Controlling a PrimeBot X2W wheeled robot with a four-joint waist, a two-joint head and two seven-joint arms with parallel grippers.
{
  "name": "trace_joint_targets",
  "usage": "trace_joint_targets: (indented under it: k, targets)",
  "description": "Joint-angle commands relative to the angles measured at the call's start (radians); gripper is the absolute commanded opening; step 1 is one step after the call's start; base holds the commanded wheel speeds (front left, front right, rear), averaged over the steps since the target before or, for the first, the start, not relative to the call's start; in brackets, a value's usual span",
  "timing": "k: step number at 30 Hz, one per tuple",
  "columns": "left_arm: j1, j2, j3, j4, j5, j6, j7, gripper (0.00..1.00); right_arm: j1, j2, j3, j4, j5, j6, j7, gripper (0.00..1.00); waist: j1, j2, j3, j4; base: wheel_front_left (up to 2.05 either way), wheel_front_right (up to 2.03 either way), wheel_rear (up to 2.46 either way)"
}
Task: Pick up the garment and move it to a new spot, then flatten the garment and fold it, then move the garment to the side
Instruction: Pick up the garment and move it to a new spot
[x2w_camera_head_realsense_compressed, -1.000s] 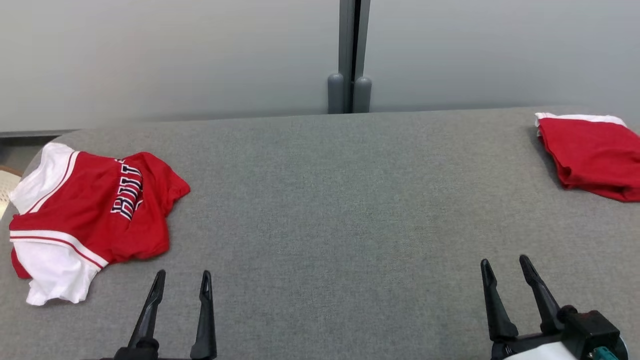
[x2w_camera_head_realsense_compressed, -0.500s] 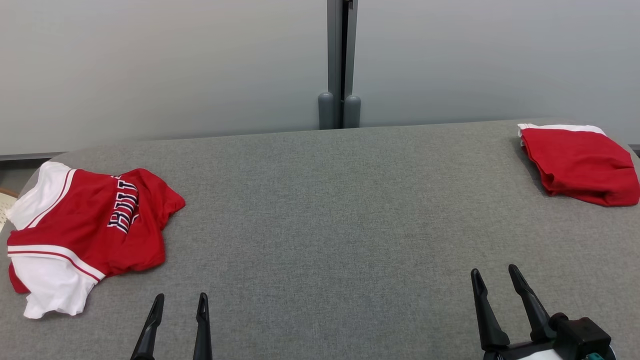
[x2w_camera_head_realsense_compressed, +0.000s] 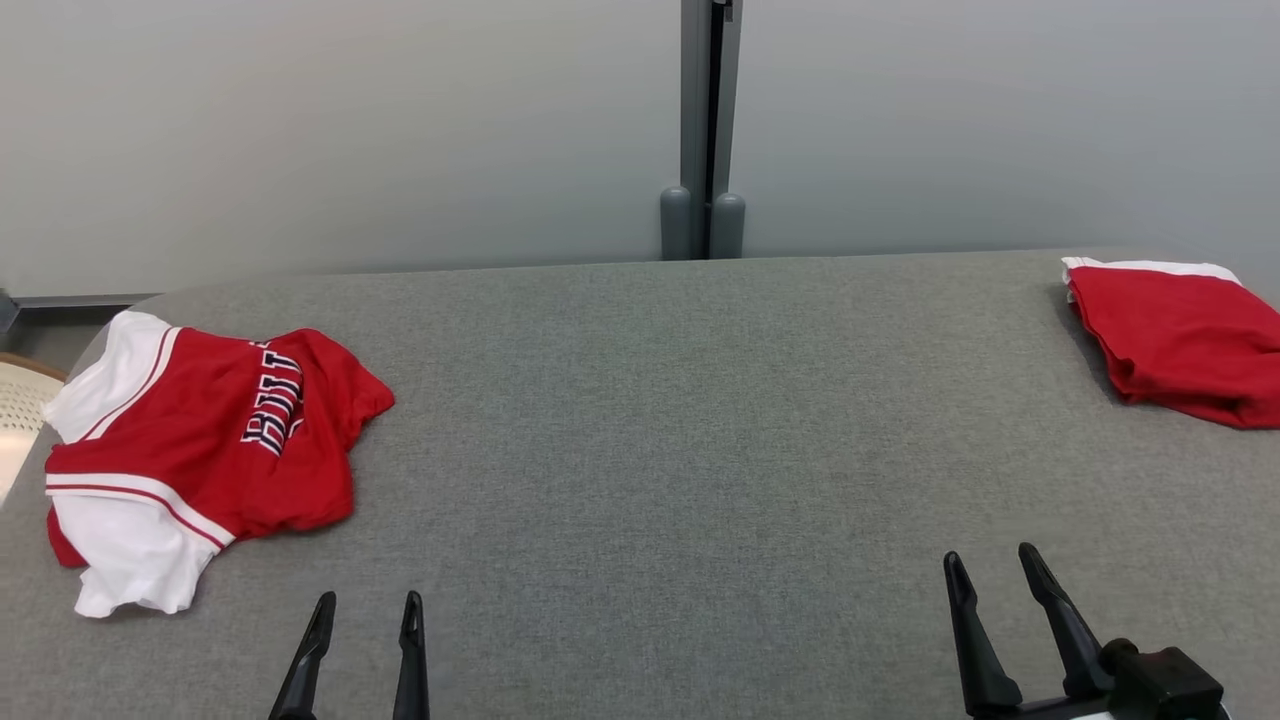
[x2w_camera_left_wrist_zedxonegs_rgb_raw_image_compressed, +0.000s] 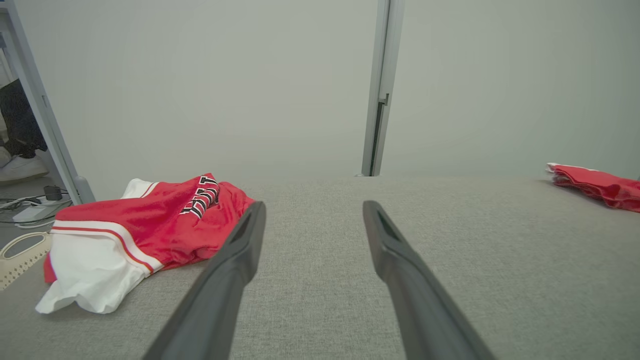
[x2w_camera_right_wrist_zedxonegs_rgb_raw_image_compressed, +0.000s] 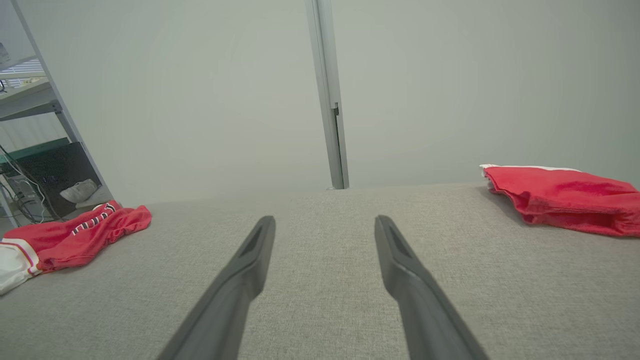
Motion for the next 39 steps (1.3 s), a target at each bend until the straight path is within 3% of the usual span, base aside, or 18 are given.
trace_joint_targets:
  k: [1, 24, 32, 36, 39]
  targets:
    - [0.001, 0.003, 0.007, -0.001, 0.009, 0.005, 0.0, 1.0, 0.006, -0.003, 0.008, 0.0, 0.001, -0.002, -0.001, 1.0, 0.0, -0.0001, -0.003, 0.027, 0.0, 0.0, 0.0]
    - [0.072, 0.003, 0.054, -0.023, 0.023, 0.014, 0.0, 1.0, 0.027, 0.014, 0.093, -0.005, 0.027, -0.002, -0.001, 1.0, 0.0, -0.0001, -0.039, 0.386, 0.0, 0.0, 0.0]
    - [0.055, 0.003, 0.084, -0.021, 0.022, 0.005, 0.0, 1.0, 0.017, 0.003, 0.099, -0.012, 0.021, -0.002, -0.001, 1.0, 0.0, -0.0001, 0.003, 0.421, 0.0, 0.0, 0.0]
    - [-0.026, 0.003, 0.099, -0.042, 0.022, -0.003, 0.0, 1.0, -0.025, -0.031, 0.101, -0.021, 0.014, -0.002, -0.001, 1.0, 0.0, -0.0001, 0.086, 0.411, 0.0, 0.0, 0.0]
    - [-0.141, 0.002, 0.108, -0.058, 0.023, -0.033, 0.0, 1.0, -0.063, -0.073, 0.09, -0.037, 0.004, -0.002, -0.001, 1.0, 0.0, -0.0001, 0.18, 0.408, 0.0, 0.0, 0.0]
